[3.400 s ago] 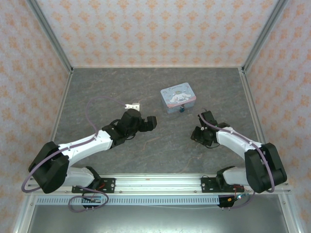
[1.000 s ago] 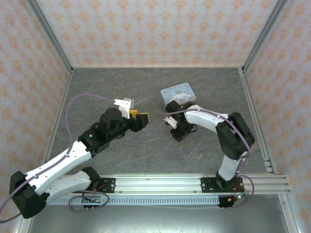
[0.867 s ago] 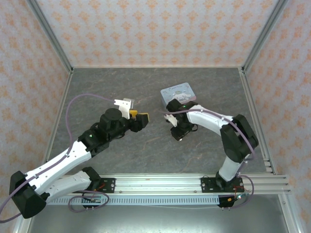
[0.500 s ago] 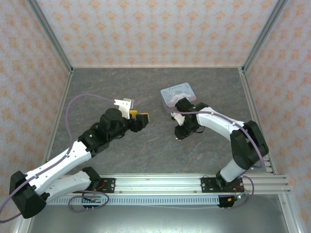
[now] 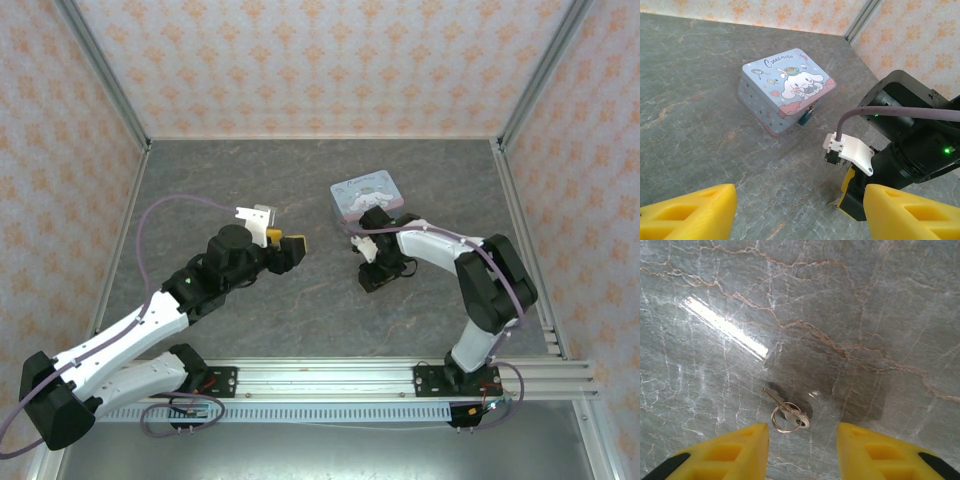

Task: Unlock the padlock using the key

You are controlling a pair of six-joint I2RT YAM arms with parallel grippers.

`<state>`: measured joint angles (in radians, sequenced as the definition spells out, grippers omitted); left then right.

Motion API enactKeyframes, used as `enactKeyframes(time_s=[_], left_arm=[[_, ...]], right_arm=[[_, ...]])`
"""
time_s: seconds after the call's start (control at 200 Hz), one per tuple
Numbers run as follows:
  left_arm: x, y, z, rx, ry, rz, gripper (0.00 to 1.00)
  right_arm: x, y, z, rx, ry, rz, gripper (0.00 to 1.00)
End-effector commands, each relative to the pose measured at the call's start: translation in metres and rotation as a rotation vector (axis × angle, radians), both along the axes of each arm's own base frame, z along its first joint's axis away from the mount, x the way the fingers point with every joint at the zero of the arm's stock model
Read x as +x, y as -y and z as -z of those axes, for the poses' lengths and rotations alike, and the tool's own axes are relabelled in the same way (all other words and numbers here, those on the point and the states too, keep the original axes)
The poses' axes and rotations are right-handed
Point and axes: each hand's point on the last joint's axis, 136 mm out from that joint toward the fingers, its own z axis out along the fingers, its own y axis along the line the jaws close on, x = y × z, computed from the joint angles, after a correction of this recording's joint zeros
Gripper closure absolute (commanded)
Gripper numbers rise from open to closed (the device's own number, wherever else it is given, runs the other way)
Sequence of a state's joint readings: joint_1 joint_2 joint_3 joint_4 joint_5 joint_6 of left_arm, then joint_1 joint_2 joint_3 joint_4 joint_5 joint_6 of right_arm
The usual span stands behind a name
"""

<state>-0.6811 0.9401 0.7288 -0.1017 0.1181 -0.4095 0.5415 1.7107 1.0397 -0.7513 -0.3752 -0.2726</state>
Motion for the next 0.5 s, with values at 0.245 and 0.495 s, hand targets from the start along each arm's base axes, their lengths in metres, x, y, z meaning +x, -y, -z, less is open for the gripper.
enactKeyframes(time_s=[0.245, 0.495], left_arm=[[-0.0004, -0.0024, 0.0006, 0.016, 0.013, -0.011, 0.31], [0.0003, -0.0037, 0.0005, 0.023, 0.014, -0.016, 0.31]], right_arm=[[0.0011, -0.0057, 0.0084, 0.015, -0.036, 0.008, 0.68], [-0.0039, -0.0062, 0.0098, 0.013, -0.072, -0.002, 0.83]])
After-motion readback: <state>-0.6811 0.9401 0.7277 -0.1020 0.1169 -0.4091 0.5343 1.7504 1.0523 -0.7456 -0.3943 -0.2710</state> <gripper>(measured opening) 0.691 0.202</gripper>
